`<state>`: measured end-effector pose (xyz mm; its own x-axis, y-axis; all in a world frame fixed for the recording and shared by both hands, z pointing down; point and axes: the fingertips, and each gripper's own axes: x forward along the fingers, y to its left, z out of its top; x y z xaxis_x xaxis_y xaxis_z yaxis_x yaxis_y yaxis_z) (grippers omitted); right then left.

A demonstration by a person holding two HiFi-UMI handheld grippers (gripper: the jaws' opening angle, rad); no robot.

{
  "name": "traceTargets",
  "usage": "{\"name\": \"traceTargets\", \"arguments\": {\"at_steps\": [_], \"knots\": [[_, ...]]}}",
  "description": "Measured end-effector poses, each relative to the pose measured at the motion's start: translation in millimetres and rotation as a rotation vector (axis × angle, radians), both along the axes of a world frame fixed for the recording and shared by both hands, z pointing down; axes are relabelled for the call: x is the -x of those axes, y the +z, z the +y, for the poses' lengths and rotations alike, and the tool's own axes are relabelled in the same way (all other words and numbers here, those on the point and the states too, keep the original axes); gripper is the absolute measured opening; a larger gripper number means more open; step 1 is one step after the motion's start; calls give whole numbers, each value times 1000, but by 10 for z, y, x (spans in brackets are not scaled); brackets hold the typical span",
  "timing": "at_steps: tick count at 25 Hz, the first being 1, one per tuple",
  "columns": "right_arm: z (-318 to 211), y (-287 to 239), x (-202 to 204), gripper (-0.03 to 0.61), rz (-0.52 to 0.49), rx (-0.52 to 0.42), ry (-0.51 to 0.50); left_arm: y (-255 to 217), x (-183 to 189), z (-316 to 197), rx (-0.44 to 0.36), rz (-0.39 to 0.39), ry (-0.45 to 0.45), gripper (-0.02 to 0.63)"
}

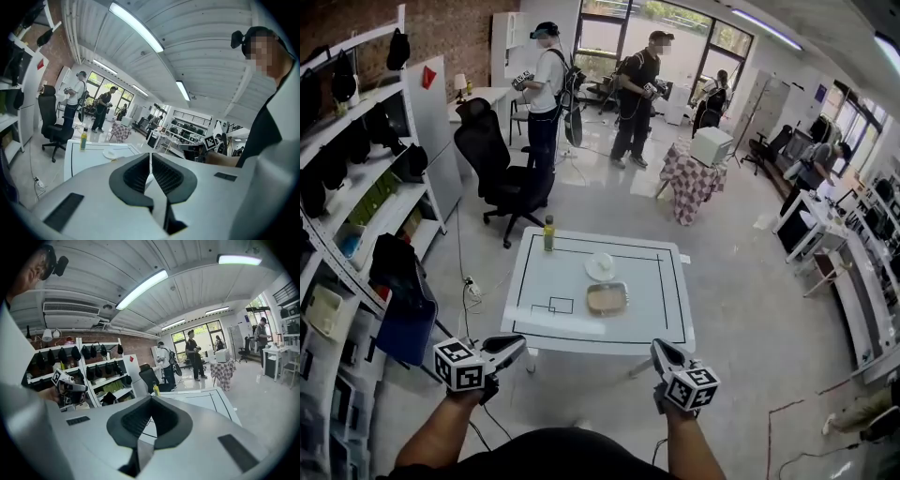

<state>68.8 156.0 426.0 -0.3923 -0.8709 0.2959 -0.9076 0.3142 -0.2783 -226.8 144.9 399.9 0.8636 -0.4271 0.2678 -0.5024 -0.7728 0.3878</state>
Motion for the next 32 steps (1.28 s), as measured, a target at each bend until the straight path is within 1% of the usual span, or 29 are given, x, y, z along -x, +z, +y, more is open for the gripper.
{"name": "traceTargets", "arguments": {"at_steps": [4, 7, 11, 16, 18, 24, 28, 32], "knots": [[-201, 26, -261, 12, -10, 5, -24, -41, -308, -140, -5, -7, -8, 31], [-365, 93, -441, 14, -17, 4, -41, -42, -516, -237, -21, -30, -10, 31], [-557, 256, -673, 12, -23, 24, -62, 22, -748, -323, -18, -57, -23, 31], [-745, 344, -875, 12, 7, 29, -97, 14, -989, -464, -21, -52, -55, 31], [-805, 364, -936, 12, 4, 32, -100, 15, -1066, -486, -18, -55, -54, 31], [-942, 468, -1026, 12, 0, 35, -100, 100, -1131, -638, -9, -73, -58, 31], [-1100, 539, -953, 12, -11, 52, -89, 104, -1090, -835, -8, -59, -44, 31], [-1324, 533, -862, 12, -4, 53, -67, 200, -1022, -1143, -1, -48, -14, 31]]}}
